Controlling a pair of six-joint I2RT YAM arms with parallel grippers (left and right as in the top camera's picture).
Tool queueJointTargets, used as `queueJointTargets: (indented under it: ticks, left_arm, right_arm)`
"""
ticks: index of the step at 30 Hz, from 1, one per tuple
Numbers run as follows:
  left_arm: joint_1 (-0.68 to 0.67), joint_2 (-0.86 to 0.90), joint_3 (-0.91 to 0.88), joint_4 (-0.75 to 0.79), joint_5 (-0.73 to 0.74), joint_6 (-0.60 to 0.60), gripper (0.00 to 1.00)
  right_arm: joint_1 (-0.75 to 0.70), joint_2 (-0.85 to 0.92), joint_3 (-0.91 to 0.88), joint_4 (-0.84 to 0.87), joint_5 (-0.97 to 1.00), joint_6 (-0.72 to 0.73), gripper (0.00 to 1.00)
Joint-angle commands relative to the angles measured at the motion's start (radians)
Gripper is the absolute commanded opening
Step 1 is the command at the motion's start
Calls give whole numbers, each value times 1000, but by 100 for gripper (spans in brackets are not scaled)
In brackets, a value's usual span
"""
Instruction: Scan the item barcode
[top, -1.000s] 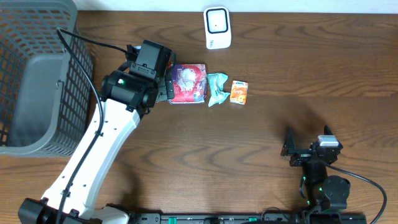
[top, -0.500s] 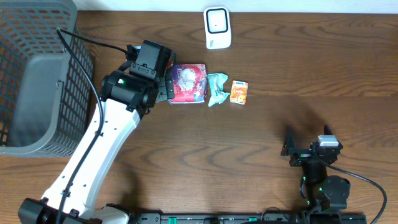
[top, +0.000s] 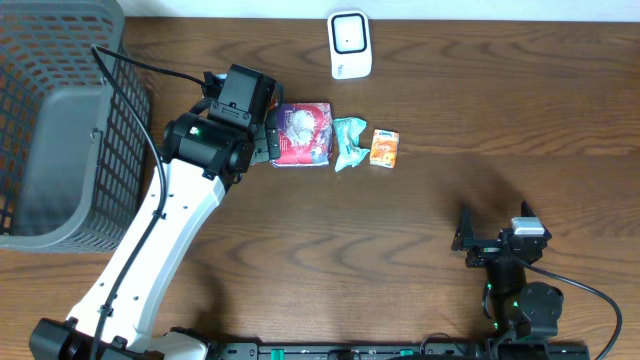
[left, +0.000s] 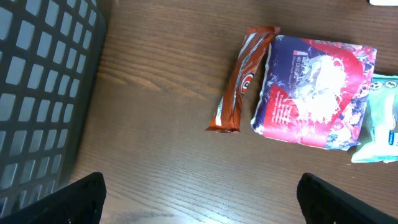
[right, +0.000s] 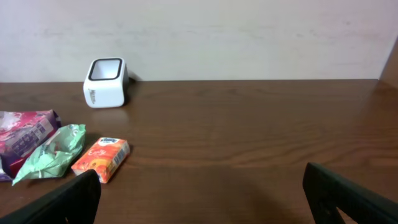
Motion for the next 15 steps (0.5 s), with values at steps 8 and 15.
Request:
queueJointTargets:
  ticks: [8,15]
  left_arm:
    - [3,0,12,-6,1,-2,98]
    - [3,0,12,-6,1,-2,98]
  right_arm:
    - [4,-4,-2,-3,3,14,99]
    - [3,-4,-2,2,24,13,99]
